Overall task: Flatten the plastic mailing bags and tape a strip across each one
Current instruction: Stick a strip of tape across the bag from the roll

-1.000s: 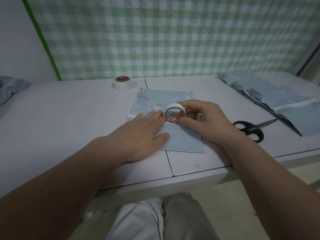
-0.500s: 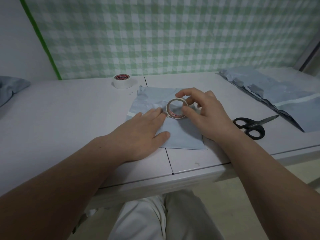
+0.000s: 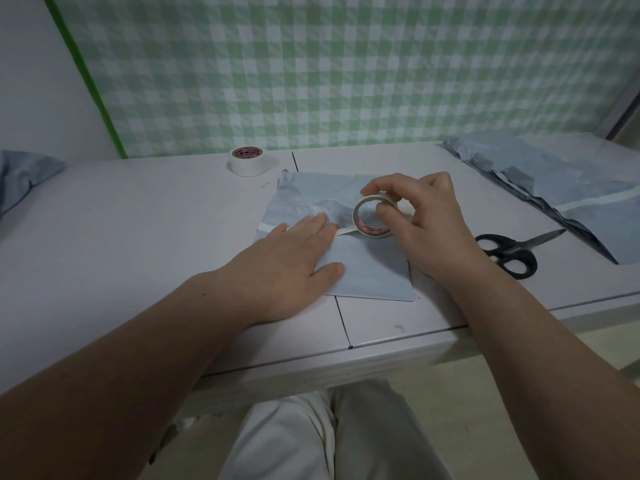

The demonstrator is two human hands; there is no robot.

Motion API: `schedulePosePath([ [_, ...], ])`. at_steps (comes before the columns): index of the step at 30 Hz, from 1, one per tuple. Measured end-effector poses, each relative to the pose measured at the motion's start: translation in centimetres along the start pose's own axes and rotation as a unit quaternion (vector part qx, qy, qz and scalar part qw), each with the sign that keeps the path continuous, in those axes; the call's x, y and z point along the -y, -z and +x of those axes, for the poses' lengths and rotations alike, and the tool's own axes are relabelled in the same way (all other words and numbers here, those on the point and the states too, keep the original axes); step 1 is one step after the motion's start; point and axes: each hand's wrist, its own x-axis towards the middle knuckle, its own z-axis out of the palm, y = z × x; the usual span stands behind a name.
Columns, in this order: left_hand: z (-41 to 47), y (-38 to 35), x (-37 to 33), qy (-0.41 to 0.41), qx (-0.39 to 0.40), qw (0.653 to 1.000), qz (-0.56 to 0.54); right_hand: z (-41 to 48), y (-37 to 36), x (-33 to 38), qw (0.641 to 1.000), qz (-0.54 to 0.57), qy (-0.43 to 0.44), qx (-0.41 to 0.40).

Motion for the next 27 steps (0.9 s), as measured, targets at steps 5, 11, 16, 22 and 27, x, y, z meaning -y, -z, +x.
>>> schedulePosePath([
  [5, -0.02, -0.12, 0.05, 0.000, -0.004, 1.000, 0.002, 0.01, -0.03, -0.29, 1.000, -0.003, 0.020, 0.006],
  [11, -0.13, -0.10, -0.05, -0.003, -0.004, 1.000, 0.009, 0.08, -0.12, -0.56, 0.999, -0.016, 0.034, 0.010],
  [16, -0.16, 0.05, -0.24, -0.005, -0.001, 1.000, 0.020, 0.12, -0.36, -0.68, 0.998, -0.039, 0.053, 0.006],
  [22, -0.12, 0.17, -0.40, 0.000, 0.007, 0.999, 0.031, 0.17, -0.76, -0.75, 0.994, -0.072, 0.078, -0.009],
  [27, 0.15, -0.01, -0.59, 0.014, 0.004, 0.999, 0.035, 0.14, -0.78, -0.45, 0.991, -0.098, 0.087, 0.013],
])
